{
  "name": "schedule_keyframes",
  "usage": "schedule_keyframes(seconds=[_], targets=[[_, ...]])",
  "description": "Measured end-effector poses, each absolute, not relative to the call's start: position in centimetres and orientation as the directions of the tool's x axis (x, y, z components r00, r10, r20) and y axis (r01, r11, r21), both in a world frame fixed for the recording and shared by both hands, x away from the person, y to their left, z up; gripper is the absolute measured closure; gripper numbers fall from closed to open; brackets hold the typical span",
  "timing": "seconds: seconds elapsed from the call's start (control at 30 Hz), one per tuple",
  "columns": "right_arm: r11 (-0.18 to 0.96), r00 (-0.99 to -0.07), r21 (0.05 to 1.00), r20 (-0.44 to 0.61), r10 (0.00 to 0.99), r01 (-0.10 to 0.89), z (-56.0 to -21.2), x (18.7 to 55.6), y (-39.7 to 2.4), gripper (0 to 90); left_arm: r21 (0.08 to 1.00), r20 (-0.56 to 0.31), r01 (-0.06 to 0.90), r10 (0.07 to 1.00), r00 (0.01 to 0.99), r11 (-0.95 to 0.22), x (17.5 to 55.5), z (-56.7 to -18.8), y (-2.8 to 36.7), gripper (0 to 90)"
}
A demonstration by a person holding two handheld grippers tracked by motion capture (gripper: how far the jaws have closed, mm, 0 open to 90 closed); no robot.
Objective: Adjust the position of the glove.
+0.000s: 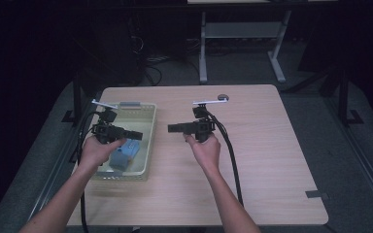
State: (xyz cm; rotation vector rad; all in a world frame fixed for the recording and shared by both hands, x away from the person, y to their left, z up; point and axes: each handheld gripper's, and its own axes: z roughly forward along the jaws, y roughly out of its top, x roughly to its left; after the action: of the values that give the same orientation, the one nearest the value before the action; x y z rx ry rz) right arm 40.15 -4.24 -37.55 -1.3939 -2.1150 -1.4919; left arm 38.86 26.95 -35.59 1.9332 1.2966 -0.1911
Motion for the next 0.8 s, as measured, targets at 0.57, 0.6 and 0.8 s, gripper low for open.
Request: schedule_keyframes(seconds=[0.57,0.6,0.8], targets=[[0.012,-0.493,0.615,0.621,0.609,0.789,-37.7,39.3,-9.0,41.5,0.533,-0.529,0.821,0.676,0.512,-0.204,38.7,-35.6,23.5,46.6],[0.007,-0.488,0.612,0.623,0.611,0.791,-37.7,39.2,-9.3,41.3,0.533,-0.529,0.82,0.674,0.516,-0.209,38.7,-35.6,23.2,45.8],[-0.022,-0.467,0.612,0.626,0.625,0.791,-37.9,38.7,-11.5,41.0,0.537,-0.533,0.812,0.653,0.538,-0.231,38.6,-35.6,21.4,44.3]])
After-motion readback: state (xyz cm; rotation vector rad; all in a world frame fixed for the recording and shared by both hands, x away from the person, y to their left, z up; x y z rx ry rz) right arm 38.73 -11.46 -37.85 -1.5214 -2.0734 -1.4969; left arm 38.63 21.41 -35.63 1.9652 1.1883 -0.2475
